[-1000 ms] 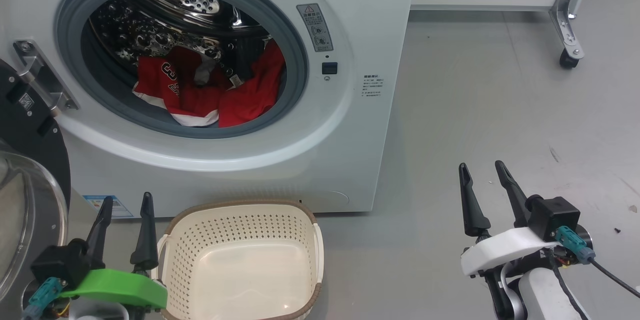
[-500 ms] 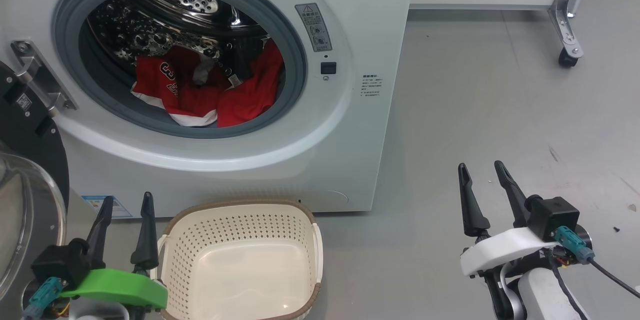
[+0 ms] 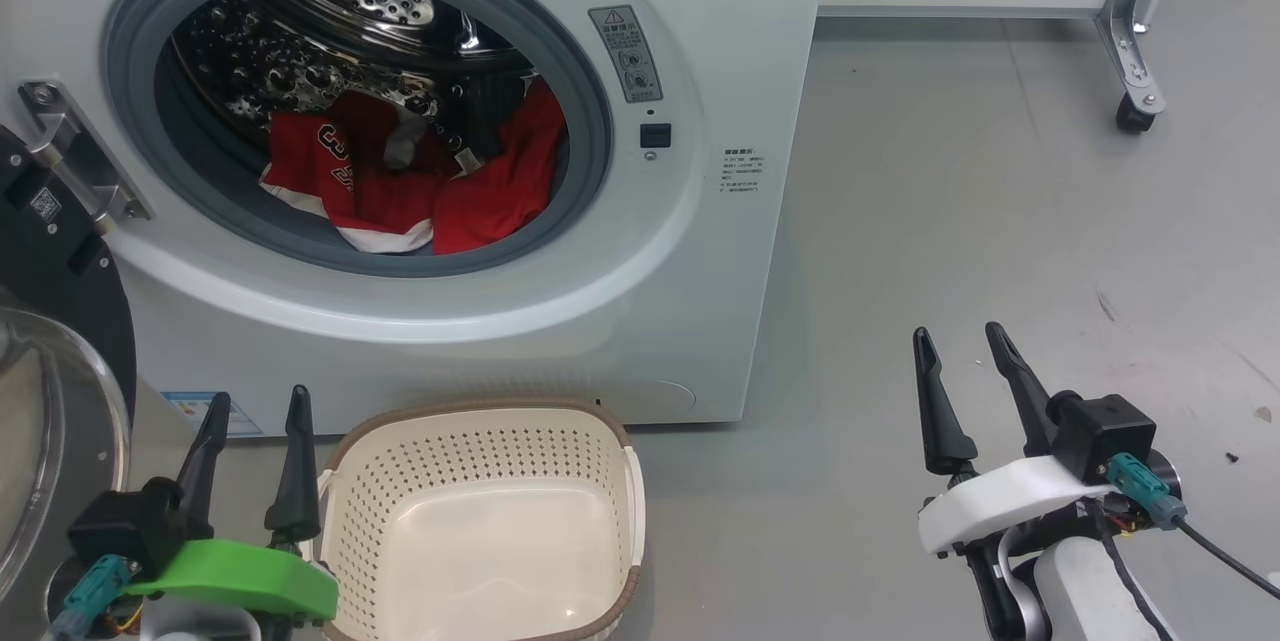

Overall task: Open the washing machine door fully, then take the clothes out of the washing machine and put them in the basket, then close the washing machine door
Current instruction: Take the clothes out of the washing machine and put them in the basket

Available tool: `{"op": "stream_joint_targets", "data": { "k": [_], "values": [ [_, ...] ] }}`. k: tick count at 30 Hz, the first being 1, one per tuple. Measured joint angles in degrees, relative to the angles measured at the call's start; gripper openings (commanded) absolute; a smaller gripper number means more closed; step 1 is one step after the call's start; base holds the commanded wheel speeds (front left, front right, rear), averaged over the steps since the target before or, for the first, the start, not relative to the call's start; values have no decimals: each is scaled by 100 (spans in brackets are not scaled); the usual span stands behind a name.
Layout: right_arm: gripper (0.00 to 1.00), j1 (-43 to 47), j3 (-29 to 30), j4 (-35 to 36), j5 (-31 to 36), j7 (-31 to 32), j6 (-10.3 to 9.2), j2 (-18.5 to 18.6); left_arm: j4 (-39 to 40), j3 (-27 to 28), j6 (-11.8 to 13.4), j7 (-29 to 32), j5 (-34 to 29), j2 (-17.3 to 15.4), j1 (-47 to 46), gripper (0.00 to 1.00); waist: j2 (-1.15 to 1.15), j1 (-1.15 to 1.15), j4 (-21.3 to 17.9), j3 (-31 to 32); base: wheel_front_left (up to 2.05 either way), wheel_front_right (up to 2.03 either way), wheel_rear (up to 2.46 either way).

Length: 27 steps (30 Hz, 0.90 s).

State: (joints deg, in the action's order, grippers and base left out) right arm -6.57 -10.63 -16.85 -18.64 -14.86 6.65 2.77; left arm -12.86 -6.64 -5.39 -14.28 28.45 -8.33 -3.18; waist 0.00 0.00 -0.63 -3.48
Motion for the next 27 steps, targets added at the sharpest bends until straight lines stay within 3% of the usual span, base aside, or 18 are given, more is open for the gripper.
{"op": "stream_joint_targets", "data": {
  "k": [27],
  "values": [
    [100,-24,-366,276,-281,0,-86,-1,233,141,135,330,-142,-393,44,100,0,0,-492,-702,0,0,0]
  ]
}}
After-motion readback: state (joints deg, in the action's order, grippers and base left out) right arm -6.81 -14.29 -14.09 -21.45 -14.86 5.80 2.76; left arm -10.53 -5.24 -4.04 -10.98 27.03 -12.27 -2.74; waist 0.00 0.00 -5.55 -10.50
